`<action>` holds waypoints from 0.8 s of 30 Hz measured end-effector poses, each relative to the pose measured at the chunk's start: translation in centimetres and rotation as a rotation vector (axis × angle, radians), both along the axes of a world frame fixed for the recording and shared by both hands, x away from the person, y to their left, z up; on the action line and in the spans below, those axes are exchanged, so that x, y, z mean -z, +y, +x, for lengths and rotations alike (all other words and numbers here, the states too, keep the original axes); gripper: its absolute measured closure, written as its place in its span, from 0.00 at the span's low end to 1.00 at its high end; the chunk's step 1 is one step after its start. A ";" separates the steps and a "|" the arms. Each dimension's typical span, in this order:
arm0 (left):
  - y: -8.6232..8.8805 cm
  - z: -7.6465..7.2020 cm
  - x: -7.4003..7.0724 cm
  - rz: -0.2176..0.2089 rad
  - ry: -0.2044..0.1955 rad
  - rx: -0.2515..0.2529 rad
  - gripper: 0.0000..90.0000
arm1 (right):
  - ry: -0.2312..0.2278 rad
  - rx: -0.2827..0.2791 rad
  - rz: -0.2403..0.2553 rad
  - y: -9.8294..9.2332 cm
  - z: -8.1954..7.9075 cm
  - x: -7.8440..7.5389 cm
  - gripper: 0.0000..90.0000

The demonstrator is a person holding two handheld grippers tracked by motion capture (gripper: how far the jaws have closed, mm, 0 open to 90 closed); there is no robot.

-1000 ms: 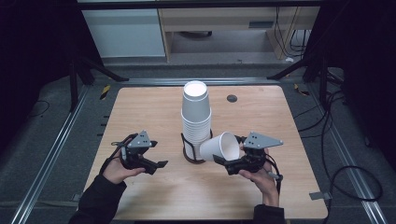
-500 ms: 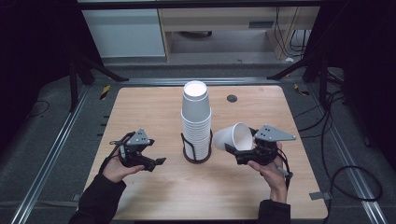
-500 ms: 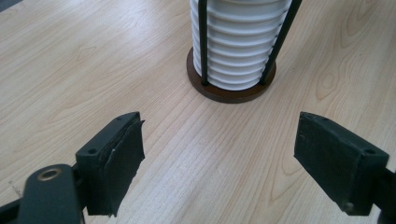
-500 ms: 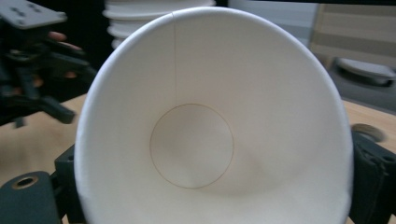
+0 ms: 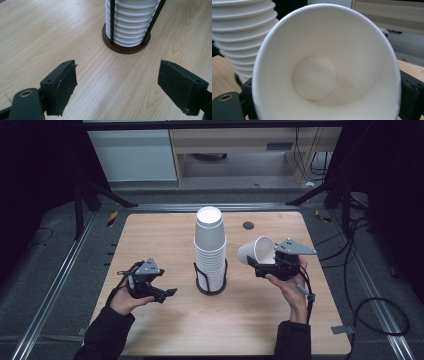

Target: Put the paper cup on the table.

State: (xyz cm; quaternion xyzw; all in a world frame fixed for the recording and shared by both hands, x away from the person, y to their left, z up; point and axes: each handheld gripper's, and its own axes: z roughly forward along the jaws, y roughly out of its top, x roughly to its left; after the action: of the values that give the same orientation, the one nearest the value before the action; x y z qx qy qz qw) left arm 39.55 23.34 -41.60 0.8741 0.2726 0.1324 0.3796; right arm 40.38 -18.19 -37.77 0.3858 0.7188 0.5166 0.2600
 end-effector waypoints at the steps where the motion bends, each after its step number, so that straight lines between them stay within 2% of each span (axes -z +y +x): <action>1: 0.0 0.0 0.0 0.001 0.000 -0.002 0.17 | 0.000 0.012 0.000 0.1 0.3 -0.1 0.10; 11: 0.3 0.0 -0.1 -0.005 -0.007 -0.011 0.17 | 0.053 0.103 -0.092 0.4 3.0 0.0 0.10; 20: 0.4 0.0 -0.1 -0.005 -0.007 -0.020 0.17 | 0.102 0.178 -0.144 -1.1 4.8 -0.3 0.10; 24: 0.3 0.1 0.1 0.001 -0.005 -0.021 0.17 | 0.123 0.192 -0.164 -1.8 5.2 -0.2 0.10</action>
State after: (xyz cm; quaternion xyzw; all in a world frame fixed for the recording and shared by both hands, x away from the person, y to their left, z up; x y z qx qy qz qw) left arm 39.63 23.64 -41.66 0.8710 0.2807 0.1390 0.3784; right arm 45.63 -19.96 -37.55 0.4613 0.7329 0.4044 0.2943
